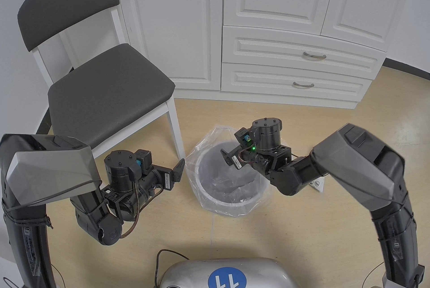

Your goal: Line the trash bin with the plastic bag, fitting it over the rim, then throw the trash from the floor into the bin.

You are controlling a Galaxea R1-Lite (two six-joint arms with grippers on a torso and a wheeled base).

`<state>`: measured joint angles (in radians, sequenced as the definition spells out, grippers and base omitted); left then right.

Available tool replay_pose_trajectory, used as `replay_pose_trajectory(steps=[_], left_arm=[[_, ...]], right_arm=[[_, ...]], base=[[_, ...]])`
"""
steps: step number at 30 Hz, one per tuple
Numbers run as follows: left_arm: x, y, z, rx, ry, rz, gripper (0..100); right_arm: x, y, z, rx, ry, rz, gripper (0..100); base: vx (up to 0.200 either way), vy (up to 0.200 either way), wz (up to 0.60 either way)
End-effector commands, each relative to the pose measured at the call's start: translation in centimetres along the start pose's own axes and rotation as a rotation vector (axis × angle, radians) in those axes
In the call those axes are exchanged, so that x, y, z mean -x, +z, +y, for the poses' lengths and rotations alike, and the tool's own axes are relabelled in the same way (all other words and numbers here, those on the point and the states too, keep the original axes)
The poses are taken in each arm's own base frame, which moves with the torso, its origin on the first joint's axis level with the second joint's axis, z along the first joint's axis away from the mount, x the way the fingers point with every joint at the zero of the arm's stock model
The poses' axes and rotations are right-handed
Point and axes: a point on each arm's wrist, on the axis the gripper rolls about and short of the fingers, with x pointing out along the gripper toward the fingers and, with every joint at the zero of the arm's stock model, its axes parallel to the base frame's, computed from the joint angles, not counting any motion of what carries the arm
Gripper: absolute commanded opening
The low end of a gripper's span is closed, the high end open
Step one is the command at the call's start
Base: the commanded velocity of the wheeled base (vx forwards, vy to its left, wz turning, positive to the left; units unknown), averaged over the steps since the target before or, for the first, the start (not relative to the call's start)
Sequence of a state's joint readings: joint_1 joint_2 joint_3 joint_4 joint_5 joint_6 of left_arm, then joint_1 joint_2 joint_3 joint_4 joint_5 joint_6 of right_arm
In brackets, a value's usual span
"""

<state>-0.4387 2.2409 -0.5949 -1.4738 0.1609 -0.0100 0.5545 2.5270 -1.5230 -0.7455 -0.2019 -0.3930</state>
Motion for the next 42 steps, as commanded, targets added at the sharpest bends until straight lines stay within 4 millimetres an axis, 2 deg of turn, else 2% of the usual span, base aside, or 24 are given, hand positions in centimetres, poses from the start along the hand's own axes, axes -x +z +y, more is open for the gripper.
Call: replay_pose_trajectory(steps=[1,3,4,5,6,8,13,17,21,24,28,30,33,36,42], left_arm=[[0.4,0.4,-0.2,0.001,-0.007,-0.006,100],[0.7,0.6,-0.2,0.001,-0.011,-0.011,100],[0.7,0.7,-0.2,0.001,-0.011,-0.013,100],[1.1,0.9,-0.3,0.001,-0.015,-0.016,100],[1.1,0.9,-0.3,0.001,-0.015,-0.016,100],[1.4,1.2,-0.5,0.000,-0.029,-0.020,100],[1.7,1.0,-1.1,-0.002,-0.055,-0.011,100],[1.7,1.0,-1.2,-0.004,-0.059,-0.008,100],[1.7,1.0,-1.2,-0.003,-0.059,-0.008,100],[1.6,0.9,-1.0,-0.004,-0.055,-0.007,100],[1.7,0.8,-1.1,-0.003,-0.087,0.006,100],[1.7,0.8,-1.1,-0.001,-0.090,0.009,100],[1.6,0.8,-1.1,0.005,-0.091,0.011,100],[1.6,0.9,-1.2,0.005,-0.094,0.006,100],[2.0,1.7,-1.6,0.005,-0.106,0.005,100]], right_arm=[[8.0,4.3,-3.3,-0.057,0.065,0.020,100],[9.8,4.8,-3.5,-0.110,0.073,0.013,100],[9.9,4.8,-3.5,-0.113,0.073,0.014,100],[11.4,5.1,-3.8,-0.152,0.074,0.006,100],[11.4,5.1,-3.8,-0.152,0.074,0.006,100],[13.2,4.8,-4.1,-0.185,0.067,-0.005,100],[15.3,3.6,-4.9,-0.204,0.033,-0.057,100],[16.7,3.0,-5.2,-0.204,0.009,-0.035,100],[17.3,2.4,-5.7,-0.204,-0.026,-0.006,100],[17.6,2.8,-6.2,-0.208,-0.039,-0.020,100],[17.7,4.4,-7.2,-0.220,-0.040,-0.026,100],[17.8,4.4,-7.3,-0.241,-0.035,-0.009,100],[17.5,3.5,-6.9,-0.363,-0.008,0.042,100],[17.0,2.8,-7.5,-0.372,-0.006,0.080,100],[16.7,3.1,-7.9,-0.375,0.000,0.108,100]], base=[[0.000,0.000,0.00],[0.000,0.000,0.00],[0.000,0.000,0.00],[0.000,0.000,0.00],[0.000,0.000,0.00],[0.000,0.000,0.00],[0.000,0.000,0.00],[0.000,0.000,0.00],[0.000,0.000,0.00],[0.000,0.000,0.00],[0.000,0.000,0.00],[0.000,0.000,0.00],[0.000,0.000,0.00],[0.000,0.000,0.00],[0.000,0.000,0.00]])
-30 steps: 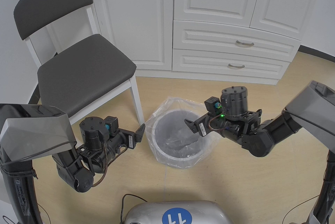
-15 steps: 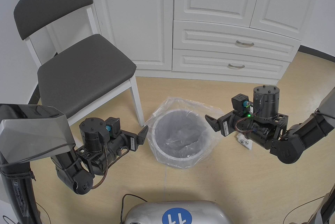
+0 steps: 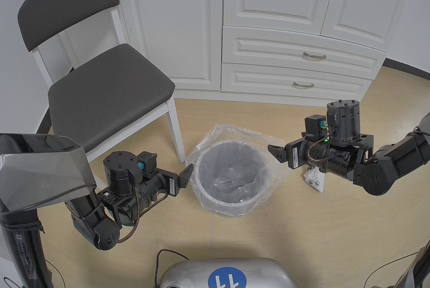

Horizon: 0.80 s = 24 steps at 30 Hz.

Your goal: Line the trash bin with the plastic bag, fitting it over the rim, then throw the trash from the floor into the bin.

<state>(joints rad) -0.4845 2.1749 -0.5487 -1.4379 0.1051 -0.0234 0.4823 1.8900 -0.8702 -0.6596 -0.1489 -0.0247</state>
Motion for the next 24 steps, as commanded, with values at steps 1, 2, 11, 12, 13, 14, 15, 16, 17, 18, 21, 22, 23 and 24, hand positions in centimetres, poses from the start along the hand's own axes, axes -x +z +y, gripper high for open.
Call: replay_pose_trajectory(steps=[1,2,11,12,13,14,15,16,17,18,21,22,23,24], left_arm=[[0.5,1.3,-0.2,0.000,-0.006,-0.012,100],[0.6,1.9,-0.2,-0.001,-0.007,-0.012,100],[-1.9,6.1,-0.8,0.035,-0.010,0.149,100],[-1.9,6.2,-0.8,0.039,-0.010,0.150,100],[-2.5,6.2,-1.0,0.086,-0.011,0.200,100],[-2.8,6.0,-1.0,0.104,-0.017,0.216,100],[-2.9,5.9,-1.1,0.110,-0.023,0.225,100],[-3.2,5.7,-1.1,0.115,-0.042,0.234,100],[-3.5,5.3,-1.1,0.115,-0.050,0.243,100],[-3.7,5.0,-1.1,0.117,-0.055,0.253,100],[-4.7,3.6,-1.3,0.110,-0.053,0.283,100],[-5.1,3.1,-1.4,0.109,-0.050,0.292,100],[-5.6,2.6,-1.4,0.108,-0.046,0.301,100],[-5.6,2.6,-1.4,0.108,-0.046,0.301,100]], right_arm=[[0.0,0.3,-0.2,-0.002,-0.005,0.001,100],[0.1,0.3,-0.3,-0.003,-0.008,0.001,100],[-1.1,-1.1,-0.4,0.003,-0.013,0.071,100],[-1.1,-1.2,-0.4,0.003,-0.013,0.074,100],[-1.5,-1.6,-0.4,0.005,-0.015,0.088,100],[-1.8,-1.9,-0.4,0.007,-0.015,0.100,100],[-1.9,-2.1,-0.3,0.008,-0.015,0.106,100],[-2.3,-2.4,-0.3,0.009,-0.014,0.116,100],[-2.6,-2.7,-0.2,0.011,-0.014,0.125,100],[-2.9,-2.9,-0.2,0.012,-0.014,0.132,100],[-4.1,-4.1,-0.1,0.018,-0.014,0.169,100],[-4.4,-4.4,0.0,0.019,-0.014,0.178,100],[-4.8,-4.7,0.0,0.020,-0.015,0.187,100],[-4.8,-4.7,0.0,0.020,-0.015,0.187,100]], base=[[0.000,0.000,0.00],[0.000,0.000,0.00],[0.000,0.000,0.00],[0.000,0.000,0.00],[0.000,0.000,0.00],[0.000,0.000,0.00],[0.000,0.000,0.00],[0.000,0.000,0.00],[0.000,0.000,0.00],[0.000,0.000,0.00],[0.000,0.000,0.00],[0.000,0.000,0.00],[0.000,0.000,0.00],[0.000,0.000,0.00]])
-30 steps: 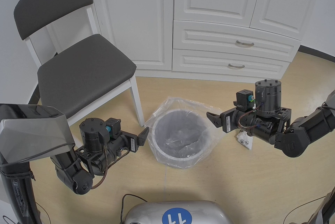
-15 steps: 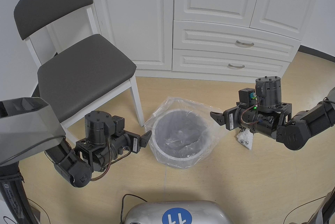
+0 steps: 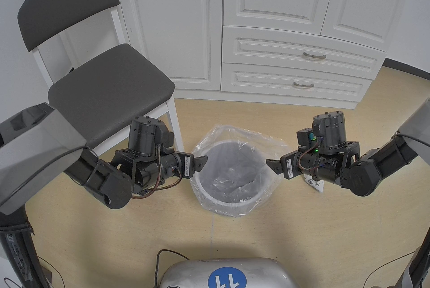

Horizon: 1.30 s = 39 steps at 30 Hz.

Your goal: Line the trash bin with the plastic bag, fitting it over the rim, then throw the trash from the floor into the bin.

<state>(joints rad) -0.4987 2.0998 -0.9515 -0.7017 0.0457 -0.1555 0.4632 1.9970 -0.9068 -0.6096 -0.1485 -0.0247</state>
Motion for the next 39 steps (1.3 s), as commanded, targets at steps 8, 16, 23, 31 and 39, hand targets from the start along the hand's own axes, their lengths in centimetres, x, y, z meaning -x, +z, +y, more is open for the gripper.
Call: replay_pose_trajectory(steps=[8,16,23,31,39], left_arm=[[-7.7,-2.9,2.0,0.017,0.060,0.043,100],[-9.0,-2.7,4.6,0.042,0.131,0.016,100],[-10.3,-3.3,5.6,0.049,0.146,0.018,100],[-11.4,-3.7,6.2,0.054,0.179,0.010,100],[-13.0,-4.1,6.9,0.022,0.295,-0.020,100]], right_arm=[[-7.0,-3.8,0.1,-0.025,-0.023,0.075,100],[-9.3,-4.5,-0.6,-0.048,-0.055,0.076,100],[-10.5,-4.4,-1.4,-0.076,-0.077,0.020,100],[-12.7,-5.8,-1.9,-0.072,-0.136,0.039,100],[-15.0,-6.1,-1.9,-0.085,-0.208,-0.027,100]], base=[[0.000,0.000,0.00],[0.000,0.000,0.00],[0.000,0.000,0.00],[0.000,0.000,0.00],[0.000,0.000,0.00]])
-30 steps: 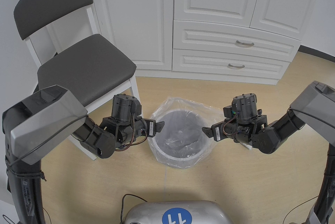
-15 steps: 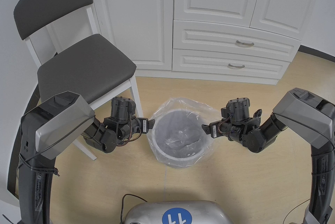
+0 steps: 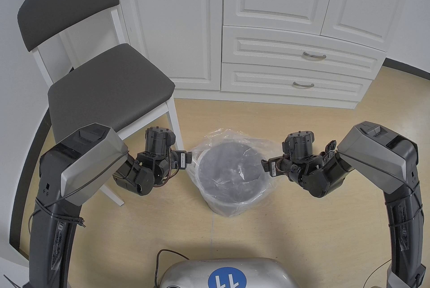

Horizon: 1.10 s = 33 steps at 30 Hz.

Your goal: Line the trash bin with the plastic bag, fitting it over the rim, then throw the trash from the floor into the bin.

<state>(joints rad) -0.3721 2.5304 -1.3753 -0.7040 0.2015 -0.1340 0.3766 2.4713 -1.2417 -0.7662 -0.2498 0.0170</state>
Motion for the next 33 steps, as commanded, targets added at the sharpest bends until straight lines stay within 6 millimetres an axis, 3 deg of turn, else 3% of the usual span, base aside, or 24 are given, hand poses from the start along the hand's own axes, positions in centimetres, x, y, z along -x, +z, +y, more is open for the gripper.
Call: replay_pose_trajectory(steps=[1,6,18,27,33], left_arm=[[-1.1,-0.9,0.3,-0.014,0.031,0.000,100],[-1.3,-0.6,0.5,-0.015,0.033,-0.053,100],[-1.5,0.5,0.9,-0.002,0.081,-0.101,100],[-3.9,-1.4,-0.1,0.010,0.064,-0.174,100],[-4.7,-1.4,-0.3,0.024,0.078,-0.207,100]], right_arm=[[-1.9,-1.1,0.5,-0.008,-0.040,-0.045,100],[-3.1,-0.9,0.9,-0.026,-0.067,-0.152,100],[-3.4,0.8,1.1,-0.063,-0.066,-0.263,100],[-5.8,0.2,0.6,-0.086,-0.086,-0.293,100],[-6.7,0.3,0.5,-0.121,-0.087,-0.319,100]], base=[[0.000,0.000,0.00],[0.000,0.000,0.00],[0.000,0.000,0.00],[0.000,0.000,0.00],[0.000,0.000,0.00]])
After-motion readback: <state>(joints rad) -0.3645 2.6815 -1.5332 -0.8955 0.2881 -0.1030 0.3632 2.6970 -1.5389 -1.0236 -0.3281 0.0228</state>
